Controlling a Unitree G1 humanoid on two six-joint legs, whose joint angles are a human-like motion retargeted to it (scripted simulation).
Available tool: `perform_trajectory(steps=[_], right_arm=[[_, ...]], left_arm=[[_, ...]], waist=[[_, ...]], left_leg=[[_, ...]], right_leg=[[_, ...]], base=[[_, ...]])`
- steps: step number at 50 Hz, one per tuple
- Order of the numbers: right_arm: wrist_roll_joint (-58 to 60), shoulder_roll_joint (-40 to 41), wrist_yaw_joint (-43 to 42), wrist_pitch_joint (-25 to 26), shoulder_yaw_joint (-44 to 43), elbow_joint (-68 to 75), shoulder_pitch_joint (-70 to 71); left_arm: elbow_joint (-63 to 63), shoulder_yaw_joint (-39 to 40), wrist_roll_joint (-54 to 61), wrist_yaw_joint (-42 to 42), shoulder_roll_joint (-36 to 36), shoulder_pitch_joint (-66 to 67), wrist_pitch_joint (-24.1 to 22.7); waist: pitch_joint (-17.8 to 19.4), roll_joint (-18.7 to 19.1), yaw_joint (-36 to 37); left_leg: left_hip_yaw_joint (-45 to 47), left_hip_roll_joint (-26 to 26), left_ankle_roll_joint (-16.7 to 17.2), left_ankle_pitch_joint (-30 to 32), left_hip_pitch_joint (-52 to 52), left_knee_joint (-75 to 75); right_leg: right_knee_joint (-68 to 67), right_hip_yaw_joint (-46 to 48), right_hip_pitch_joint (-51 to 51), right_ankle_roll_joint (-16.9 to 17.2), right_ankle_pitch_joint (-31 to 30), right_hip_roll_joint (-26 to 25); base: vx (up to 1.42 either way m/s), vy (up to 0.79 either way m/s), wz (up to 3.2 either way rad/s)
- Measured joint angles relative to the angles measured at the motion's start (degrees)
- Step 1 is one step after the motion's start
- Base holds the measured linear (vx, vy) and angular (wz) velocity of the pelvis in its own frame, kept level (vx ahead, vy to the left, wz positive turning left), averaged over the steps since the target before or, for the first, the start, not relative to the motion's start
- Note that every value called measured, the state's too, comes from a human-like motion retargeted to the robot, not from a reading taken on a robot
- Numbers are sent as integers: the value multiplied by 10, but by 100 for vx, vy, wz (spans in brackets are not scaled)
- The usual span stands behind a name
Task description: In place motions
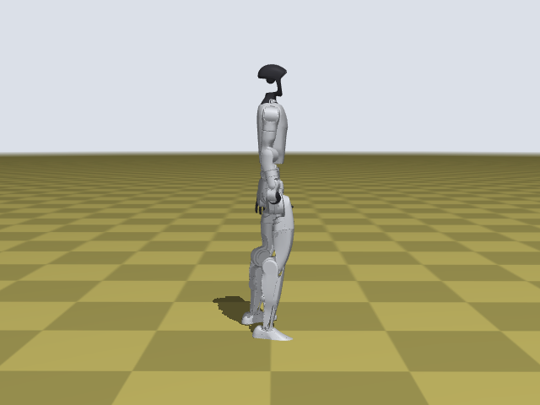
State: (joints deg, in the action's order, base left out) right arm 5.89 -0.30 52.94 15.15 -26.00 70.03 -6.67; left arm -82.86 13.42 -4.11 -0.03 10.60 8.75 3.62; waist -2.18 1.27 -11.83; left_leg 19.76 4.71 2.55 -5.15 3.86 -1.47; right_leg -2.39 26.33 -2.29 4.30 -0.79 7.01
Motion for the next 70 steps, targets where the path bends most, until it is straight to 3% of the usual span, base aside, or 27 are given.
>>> perform_trajectory(steps=[2,4,8,10,14,17,20,25,32,34,37,40,43,45,48,50,52,55,58,60,62,64,67,70], right_arm=[[-94,-21,44,32,-63,91,12],[-203,-52,-3,43,-121,148,21],[-486,-100,-281,2,-216,117,40],[-560,-137,-375,-18,-291,71,60],[-573,-289,-367,14,-424,-16,113],[-512,-424,-356,20,-419,-92,167],[-387,-547,-383,18,-293,-176,259],[-64,-705,-387,39,81,-311,515],[301,-753,-556,68,681,-556,990],[388,-746,-556,75,822,-664,1121],[466,-736,-526,66,946,-856,1252],[414,-734,-608,1,967,-1011,1272],[326,-786,-731,-79,947,-1071,1248],[310,-849,-819,-98,918,-1055,1238],[339,-946,-857,-27,883,-919,1223],[319,-971,-846,19,858,-750,1192],[267,-931,-812,22,749,-535,1092],[177,-803,-711,42,336,-269,765],[6,-757,-537,86,156,-51,717],[-129,-770,-398,114,69,74,696],[-250,-788,-313,120,-1,144,661],[-356,-774,-381,95,-68,149,622],[-431,-719,-603,-55,-114,70,585],[-396,-673,-771,-168,-75,-58,586]], left_arm=[[-67,11,-3,3,-23,5,-2],[-109,49,24,5,-46,13,-4],[-132,107,84,-18,-56,27,-8],[-123,109,93,-20,-41,32,-13],[-105,96,104,-16,1,30,-14],[-88,83,115,-14,26,26,-8],[-68,73,117,-8,41,17,-7],[-51,57,105,-17,52,-1,-13],[-42,36,87,-30,63,-26,-13],[-39,32,84,-35,62,-32,-14],[-33,20,73,-46,56,-40,-16],[-33,12,61,-58,40,-52,-17],[-41,17,53,-63,22,-57,-16],[-43,23,52,-65,11,-50,-17],[-49,30,49,-66,-1,-36,-18],[-60,26,46,-66,-12,-30,-16],[-80,29,49,-64,-23,-23,-14],[-110,63,52,-64,5,-8,-3],[-114,79,51,-73,24,-2,12],[-106,109,55,-84,27,-1,19],[-100,141,88,-85,19,-5,19],[-101,159,122,-83,13,-12,16],[-99,144,121,-80,24,-17,14],[-76,116,91,-80,40,-16,13]], waist=[[-4,-1,-2],[-11,0,-2],[-18,-11,13],[-18,-26,27],[-32,-47,59],[-52,-55,67],[-65,-56,64],[-59,-51,47],[-62,-60,45],[-64,-62,46],[-66,-65,47],[-66,-62,53],[-66,-59,61],[-65,-55,62],[-66,-49,67],[-67,-42,74],[-72,-33,76],[-87,-59,55],[-95,-75,66],[-98,-82,70],[-99,-83,68],[-102,-76,62],[-108,-65,54],[-114,-57,49]], left_leg=[[0,3,1,1,-9,-1],[0,4,2,1,-20,-1],[-5,-1,2,1,-34,-2],[-12,-6,1,3,-39,-3],[-27,-13,1,6,-56,-6],[-33,-16,0,8,-70,-9],[-30,-15,-1,7,-79,-12],[-10,-9,-1,4,-64,-8],[20,-1,2,-1,-43,1],[22,0,2,-2,-42,2],[15,0,2,-2,-44,2],[4,-1,2,-3,-47,2],[-2,-4,1,-5,-48,2],[-5,-5,0,-6,-48,2],[-4,-5,-1,-6,-52,1],[-4,-6,-1,-7,-56,0],[-4,-7,-1,-7,-58,-1],[-7,-9,-3,-7,-62,-3],[-8,-6,-4,-8,-68,-6],[-12,-7,-4,-7,-74,-8],[-18,-8,-4,-8,-77,-8],[-21,-8,-4,-9,-82,-8],[-22,-9,-4,-11,-82,-6],[-20,-8,-3,-11,-84,-6]], right_leg=[[0,2,7,2,0,0],[0,2,17,3,-1,0],[-2,3,31,4,-2,6],[-3,7,32,5,-2,11],[-1,19,37,8,-2,18],[2,25,43,9,-2,22],[1,21,51,10,-3,21],[-2,3,53,9,-7,19],[-10,-23,60,7,-10,14],[-10,-26,61,7,-9,12],[-8,-19,56,8,-6,10],[-6,-7,50,9,-3,10],[-3,3,45,10,0,11],[-2,7,43,10,0,11],[-1,9,45,11,0,13],[0,10,46,12,0,14],[2,11,47,13,0,15],[5,12,46,13,1,14],[7,10,50,14,2,12],[8,12,54,14,3,11],[9,16,55,15,4,12],[9,19,58,15,6,11],[8,19,62,15,7,10],[7,17,66,15,6,11]], base=[[0,0,0],[0,0,0],[2,1,2],[-1,-2,25],[-1,-8,31],[5,-12,18],[-1,-12,-12],[-7,-10,-36],[-6,-13,-35],[0,-13,-5],[4,-7,28],[3,1,42],[7,9,25],[8,11,12],[6,11,1],[2,3,1],[0,0,0],[0,-4,-2],[0,-11,-11],[1,-11,4],[-1,-4,19],[-5,7,16],[0,16,3],[0,12,-8]])
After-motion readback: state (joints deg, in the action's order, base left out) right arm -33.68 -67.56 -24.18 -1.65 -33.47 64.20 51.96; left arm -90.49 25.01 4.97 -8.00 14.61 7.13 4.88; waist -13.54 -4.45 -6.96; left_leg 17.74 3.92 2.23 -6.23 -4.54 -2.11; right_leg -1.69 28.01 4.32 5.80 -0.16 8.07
